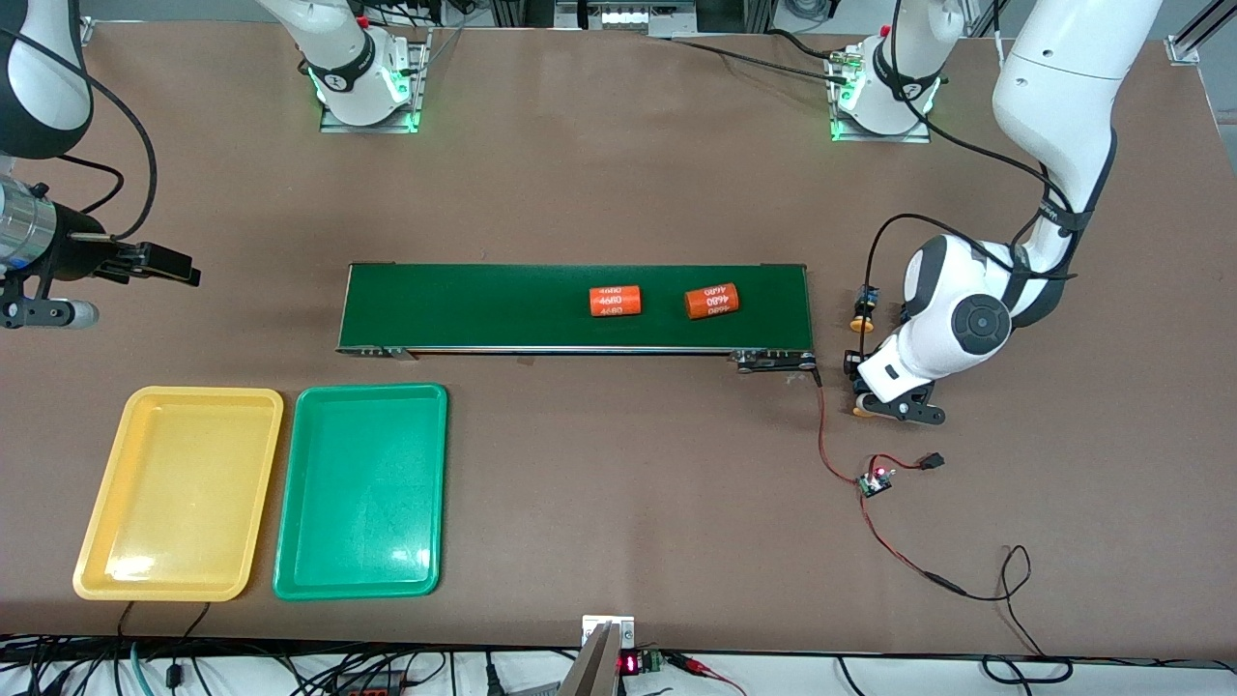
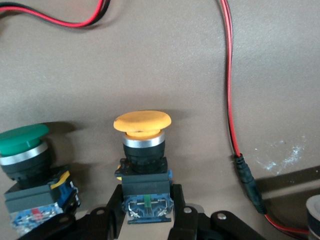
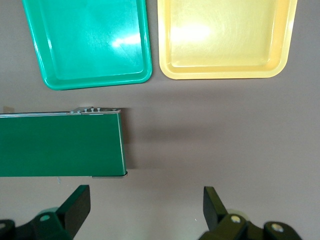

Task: Sort buttons by color to trays
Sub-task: 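Grasp a yellow-cap button and set it on the belt, then grasp the second yellow button while the right gripper approaches the belt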

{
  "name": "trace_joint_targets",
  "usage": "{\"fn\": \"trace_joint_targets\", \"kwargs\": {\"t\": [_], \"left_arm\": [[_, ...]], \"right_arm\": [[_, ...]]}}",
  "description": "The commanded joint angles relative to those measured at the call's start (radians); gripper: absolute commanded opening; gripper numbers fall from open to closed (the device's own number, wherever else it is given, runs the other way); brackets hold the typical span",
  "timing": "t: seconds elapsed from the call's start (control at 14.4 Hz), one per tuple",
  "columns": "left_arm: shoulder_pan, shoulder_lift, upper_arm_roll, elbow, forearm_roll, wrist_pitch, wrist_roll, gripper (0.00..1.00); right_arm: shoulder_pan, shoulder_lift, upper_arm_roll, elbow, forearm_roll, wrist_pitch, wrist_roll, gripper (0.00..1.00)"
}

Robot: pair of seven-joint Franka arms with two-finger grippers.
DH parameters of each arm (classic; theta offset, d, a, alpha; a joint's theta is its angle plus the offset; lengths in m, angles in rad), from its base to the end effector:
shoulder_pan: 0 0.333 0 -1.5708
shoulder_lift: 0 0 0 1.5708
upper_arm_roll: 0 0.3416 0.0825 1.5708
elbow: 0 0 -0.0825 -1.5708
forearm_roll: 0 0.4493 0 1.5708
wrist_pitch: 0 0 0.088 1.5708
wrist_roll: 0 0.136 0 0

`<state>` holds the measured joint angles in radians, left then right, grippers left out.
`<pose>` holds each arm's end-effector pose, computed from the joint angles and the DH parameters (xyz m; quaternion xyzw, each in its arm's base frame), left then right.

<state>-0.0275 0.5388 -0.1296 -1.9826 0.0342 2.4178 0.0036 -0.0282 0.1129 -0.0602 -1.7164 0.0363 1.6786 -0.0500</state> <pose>0.6406 -0.1027 0.1246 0.9948 -0.0861 -0.0509 0.0191 0.6405 -0.0509 0.4805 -0.9968 0.0225 0.0740 0.0196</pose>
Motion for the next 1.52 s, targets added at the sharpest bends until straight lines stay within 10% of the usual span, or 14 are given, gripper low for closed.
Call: {"fn": "trace_joint_targets", "kwargs": {"t": [0.0, 0.35, 0.9, 0.97, 1.11, 1.45], "left_arm": [[-0.012, -0.077, 0.008, 0.050, -0.013, -0.165, -0.008, 0.18], [-0.022, -0.151, -0.134, 0.093, -0.025, -0.414, -0.302, 0.18], [-0.025, -0.151, -0.344, -0.036, -0.048, -0.274, -0.606, 0.23], [-0.026, -0.146, -0.350, -0.042, -0.048, -0.247, -0.609, 0.30], [-0.026, -0.145, -0.352, -0.039, -0.048, -0.243, -0.608, 0.96], [0.000, -0.220, -0.317, 0.011, -0.045, -0.348, -0.597, 1.00]], "right_arm": [[-0.006, 0.002, 0.005, 0.005, 0.016, -0.010, -0.010, 1.00], [-0.006, 0.002, 0.005, 0.006, 0.016, -0.010, -0.010, 1.00], [-0.006, 0.002, 0.005, 0.004, 0.016, -0.011, -0.011, 1.00], [-0.006, 0.002, 0.005, 0.004, 0.016, -0.011, -0.011, 1.00], [-0.006, 0.002, 0.005, 0.004, 0.016, -0.011, -0.011, 1.00], [-0.006, 0.002, 0.005, 0.003, 0.016, -0.011, -0.011, 1.00]]}}
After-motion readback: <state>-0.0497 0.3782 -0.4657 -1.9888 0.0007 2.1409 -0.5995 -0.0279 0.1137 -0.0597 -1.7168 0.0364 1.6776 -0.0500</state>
